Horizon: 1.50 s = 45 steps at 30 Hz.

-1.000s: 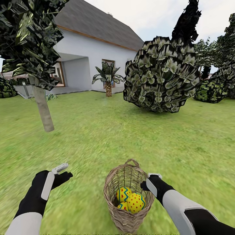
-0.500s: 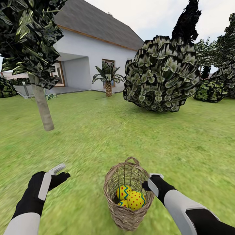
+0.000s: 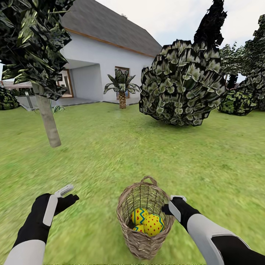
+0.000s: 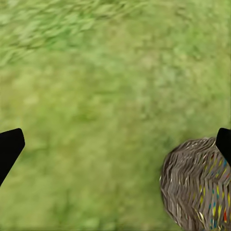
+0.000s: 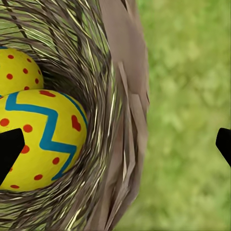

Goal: Take the three Easter eggs out of the wicker basket on the lawn in the garden, then place them on the lawn next to a single tree (choose any tree) so that all three eggs are next to the same tree and none are left in the basket.

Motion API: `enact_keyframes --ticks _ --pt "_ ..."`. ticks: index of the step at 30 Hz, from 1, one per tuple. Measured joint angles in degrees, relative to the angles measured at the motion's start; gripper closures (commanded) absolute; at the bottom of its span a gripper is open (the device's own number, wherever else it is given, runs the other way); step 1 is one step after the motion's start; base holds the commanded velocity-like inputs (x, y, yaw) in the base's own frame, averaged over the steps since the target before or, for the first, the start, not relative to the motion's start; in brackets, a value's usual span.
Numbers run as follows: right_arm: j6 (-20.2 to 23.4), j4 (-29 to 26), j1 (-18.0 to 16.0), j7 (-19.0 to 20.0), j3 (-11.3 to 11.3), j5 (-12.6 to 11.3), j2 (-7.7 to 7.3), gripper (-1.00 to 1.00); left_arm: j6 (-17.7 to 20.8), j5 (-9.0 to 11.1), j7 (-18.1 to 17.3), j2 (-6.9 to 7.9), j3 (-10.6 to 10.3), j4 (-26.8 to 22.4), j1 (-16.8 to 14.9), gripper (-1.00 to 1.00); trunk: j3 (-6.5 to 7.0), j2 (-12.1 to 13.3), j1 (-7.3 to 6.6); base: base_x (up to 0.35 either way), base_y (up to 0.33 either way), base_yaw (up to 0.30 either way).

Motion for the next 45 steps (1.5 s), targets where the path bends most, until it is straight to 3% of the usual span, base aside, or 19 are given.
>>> enact_keyframes --ticks 9,18,27,28,39,45 --pt "0.00 0.00 0.00 0.03 0.00 -0.02 -0.05 -1.00 0.01 0.00 0.00 -0.04 0.00 0.00 0.00 -1.00 -1.62 -3.61 1.98 0.000 0.000 0.000" --pt "0.00 0.00 0.00 0.06 0.00 -0.08 -0.05 -1.00 0.01 0.00 0.00 -0.02 0.00 0.00 0.00 -1.00 -3.61 -3.74 2.22 0.000 0.000 0.000" --pt "0.00 -0.02 -0.01 0.12 0.00 -0.08 -0.05 -1.00 0.08 0.06 0.00 -0.01 0.15 0.00 0.00 -1.00 -3.62 -3.75 2.21 0.000 0.000 0.000" --pt "0.00 -0.02 0.00 0.12 0.00 -0.08 -0.04 1.00 0.08 0.05 0.00 0.00 0.14 0.00 0.00 -1.00 -3.62 -3.75 2.21 0.000 0.000 0.000" --pt "0.13 -0.09 -0.03 0.11 0.09 0.79 0.02 1.00 0.09 0.02 -0.09 0.02 0.18 0.00 0.00 -1.00 -3.61 -3.75 2.21 0.000 0.000 0.000" --pt "0.02 -0.09 0.00 0.24 -0.07 -0.01 0.03 1.00 0.00 -0.07 -0.09 0.02 0.18 0.00 0.00 -1.00 -2.29 -3.67 2.06 0.000 0.000 0.000"
